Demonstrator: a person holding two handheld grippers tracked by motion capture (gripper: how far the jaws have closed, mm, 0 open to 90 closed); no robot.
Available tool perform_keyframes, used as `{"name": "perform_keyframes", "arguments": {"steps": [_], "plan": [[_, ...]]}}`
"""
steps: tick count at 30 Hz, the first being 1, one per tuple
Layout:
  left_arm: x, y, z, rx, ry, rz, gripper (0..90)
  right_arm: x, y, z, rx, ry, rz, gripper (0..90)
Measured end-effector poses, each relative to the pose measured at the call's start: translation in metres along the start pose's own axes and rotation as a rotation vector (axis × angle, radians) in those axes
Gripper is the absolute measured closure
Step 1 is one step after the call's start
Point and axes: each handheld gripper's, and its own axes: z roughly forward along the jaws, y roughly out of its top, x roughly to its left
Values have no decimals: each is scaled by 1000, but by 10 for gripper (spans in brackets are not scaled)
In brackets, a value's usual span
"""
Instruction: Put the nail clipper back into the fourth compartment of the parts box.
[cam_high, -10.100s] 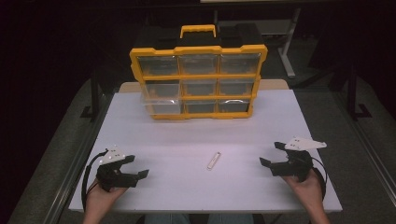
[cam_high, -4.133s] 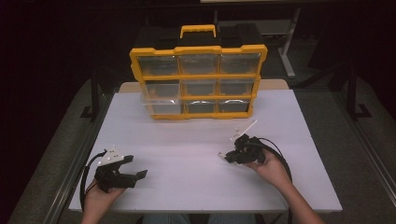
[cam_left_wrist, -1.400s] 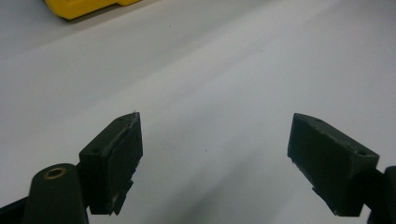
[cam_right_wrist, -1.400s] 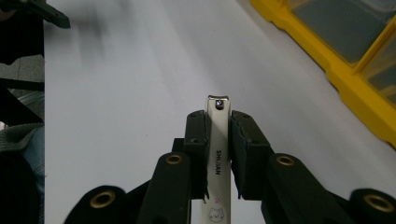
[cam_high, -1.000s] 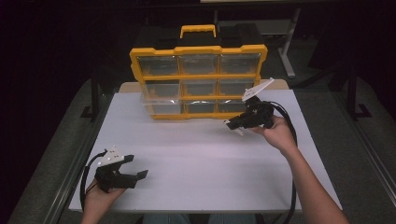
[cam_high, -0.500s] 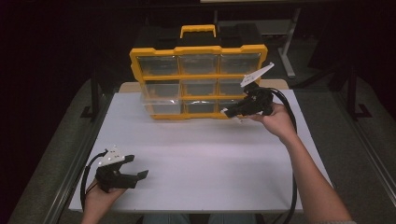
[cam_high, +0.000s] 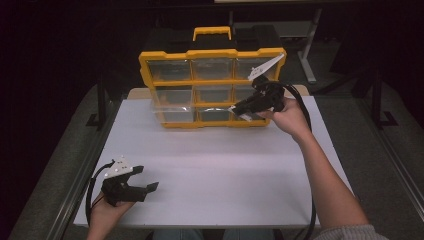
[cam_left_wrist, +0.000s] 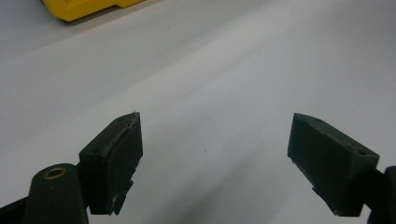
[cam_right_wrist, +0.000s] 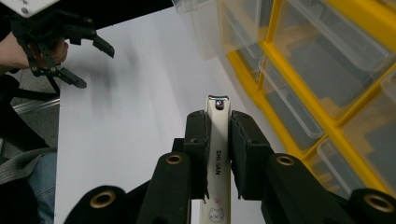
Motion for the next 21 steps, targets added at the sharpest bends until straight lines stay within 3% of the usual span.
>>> {"name": "perform_keyframes", "arguments": {"steps": [21], "plan": [[-1, 0, 0, -23, -5, -18, 181, 2, 48, -9, -19, -28, -59, 760]]}}
